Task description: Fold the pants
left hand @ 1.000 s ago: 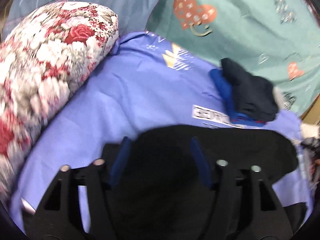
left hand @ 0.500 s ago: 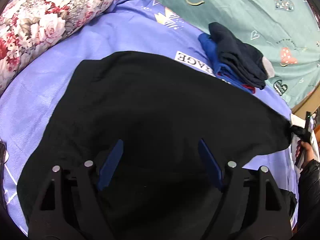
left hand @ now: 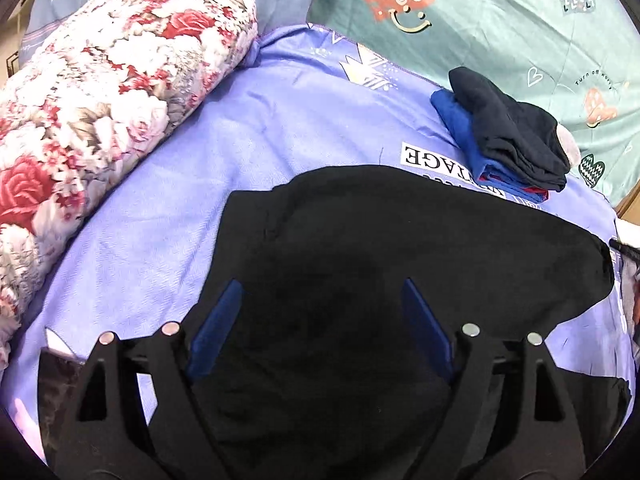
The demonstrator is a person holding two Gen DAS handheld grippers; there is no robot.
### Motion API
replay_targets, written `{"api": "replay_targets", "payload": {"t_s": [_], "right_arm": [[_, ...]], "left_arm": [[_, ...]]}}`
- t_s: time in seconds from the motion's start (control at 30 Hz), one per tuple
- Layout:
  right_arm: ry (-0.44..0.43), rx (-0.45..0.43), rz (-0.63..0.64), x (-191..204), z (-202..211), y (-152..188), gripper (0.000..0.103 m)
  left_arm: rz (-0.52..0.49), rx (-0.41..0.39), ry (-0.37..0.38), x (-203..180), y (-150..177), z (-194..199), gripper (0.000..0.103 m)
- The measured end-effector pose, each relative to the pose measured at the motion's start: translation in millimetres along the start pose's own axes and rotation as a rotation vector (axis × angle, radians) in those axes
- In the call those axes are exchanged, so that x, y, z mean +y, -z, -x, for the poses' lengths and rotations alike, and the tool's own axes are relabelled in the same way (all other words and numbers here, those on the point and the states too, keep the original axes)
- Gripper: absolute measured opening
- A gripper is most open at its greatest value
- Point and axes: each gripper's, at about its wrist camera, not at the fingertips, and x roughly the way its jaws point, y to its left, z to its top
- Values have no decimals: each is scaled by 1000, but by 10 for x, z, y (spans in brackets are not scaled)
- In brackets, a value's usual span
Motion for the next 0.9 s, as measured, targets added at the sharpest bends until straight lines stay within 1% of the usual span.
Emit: {"api": "replay_targets", "payload": {"t_s": [0.03,0.07,0.1,0.13,0.17,0.2,0.23,0.27,0.3,0.33,0.37,0.43,0.47,0.5,0.53,0.57,0.6,0.63,0.7,0.73,0.77,0.8,0.83,0.87,0.9], "right_arm": [[-99,66,28,211,-92,49,41],[-164,114,47,417,-193,75,29],[-199,137,61,567,-252,81,29],[-204,135,89,772,-323,89,29],[-186,120,120,937,-385,73,29],[-187,123,144,1113,-493,38,29],[-213,156,147,1231,-611,18,29],[-223,182,146,1230,-719,-18,30],[-217,211,153,1245,-899,-98,31],[-194,177,172,1304,-983,-162,32],[-176,164,181,1332,-1064,-236,33],[-175,139,144,1360,-1144,-360,33],[-140,96,136,1370,-1117,-429,33],[-1,31,145,1400,-1129,-495,34],[48,9,142,1400,-1148,-524,37],[39,12,125,1380,-1173,-540,40],[5,26,85,1324,-1172,-544,40],[-10,29,64,1279,-1136,-536,41],[-12,40,52,1199,-967,-473,42],[-21,44,58,1138,-822,-395,46],[-35,52,69,1078,-692,-308,52],[-52,75,100,1033,-500,-143,55],[-49,92,132,1065,-386,24,57],[-32,109,164,1040,-240,184,57],[-20,123,190,995,-27,426,57]], "left_arm": [[0,10,24,-20,-20,-56,83],[3,21,36,-43,-35,-105,83],[8,37,63,-86,-59,-183,83],[10,54,90,-131,-88,-267,83],[14,72,106,-183,-126,-373,83],[12,84,114,-226,-143,-442,83],[10,99,119,-268,-169,-528,83],[9,112,115,-293,-205,-617,83],[3,125,94,-309,-250,-739,83],[-2,129,83,-316,-270,-809,83],[-10,133,71,-319,-302,-882,83],[-22,128,46,-308,-402,-988,83],[-26,124,33,-320,-448,-1017,83],[-34,110,8,-346,-506,-1032,83],[-41,98,-15,-369,-557,-1040,84],[-45,83,-36,-378,-601,-1037,84],[-30,79,-49,-355,-633,-1027,83],[-6,85,-35,-324,-648,-1005,83],[27,78,-15,-246,-638,-882,84],[36,69,-16,-210,-602,-787,84],[38,63,-18,-192,-565,-715,87],[32,57,-17,-170,-487,-593,88],[22,56,-6,-160,-406,-490,89],[14,59,9,-155,-317,-388,90],[5,70,21,-155,-199,-272,91]]}}
